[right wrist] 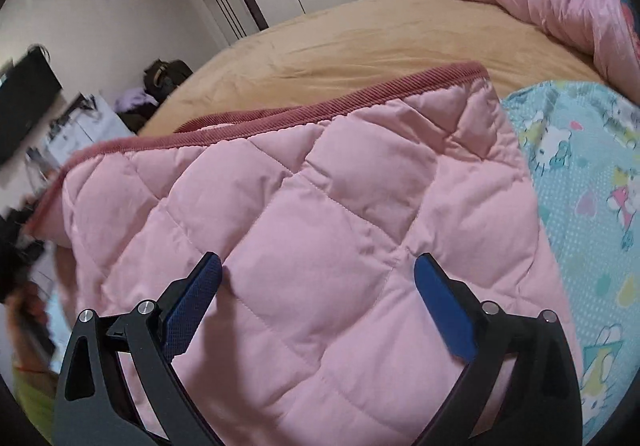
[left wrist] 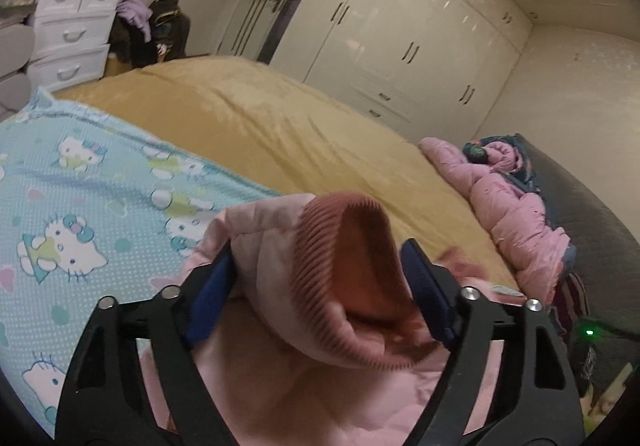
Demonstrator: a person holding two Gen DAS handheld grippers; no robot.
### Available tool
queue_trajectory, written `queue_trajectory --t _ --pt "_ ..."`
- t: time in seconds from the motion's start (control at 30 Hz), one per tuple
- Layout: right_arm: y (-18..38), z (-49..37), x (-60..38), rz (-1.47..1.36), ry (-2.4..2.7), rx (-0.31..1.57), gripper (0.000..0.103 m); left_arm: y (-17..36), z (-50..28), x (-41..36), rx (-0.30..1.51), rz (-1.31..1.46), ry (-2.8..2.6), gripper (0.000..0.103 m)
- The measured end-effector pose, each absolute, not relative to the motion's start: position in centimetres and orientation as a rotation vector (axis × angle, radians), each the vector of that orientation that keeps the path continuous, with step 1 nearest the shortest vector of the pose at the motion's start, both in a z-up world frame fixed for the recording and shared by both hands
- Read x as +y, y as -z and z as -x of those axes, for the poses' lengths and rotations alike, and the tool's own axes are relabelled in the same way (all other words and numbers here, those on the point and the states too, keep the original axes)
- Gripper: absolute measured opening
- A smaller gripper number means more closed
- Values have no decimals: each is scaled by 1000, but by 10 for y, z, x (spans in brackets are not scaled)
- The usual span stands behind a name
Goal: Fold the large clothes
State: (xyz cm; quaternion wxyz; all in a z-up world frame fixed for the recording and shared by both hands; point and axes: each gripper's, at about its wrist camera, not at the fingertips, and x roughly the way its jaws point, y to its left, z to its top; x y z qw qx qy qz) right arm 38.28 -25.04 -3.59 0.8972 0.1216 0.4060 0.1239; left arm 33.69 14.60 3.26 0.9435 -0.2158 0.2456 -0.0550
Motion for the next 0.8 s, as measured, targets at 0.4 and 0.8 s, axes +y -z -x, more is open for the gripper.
queue_trajectory --t 0.4,0.8 --pt "13 -378 -298 -136 -56 769 96 -72 -303 162 400 299 30 87" --pt "57 -405 -312 -133 -89 844 62 61 -372 179 788 428 144 84"
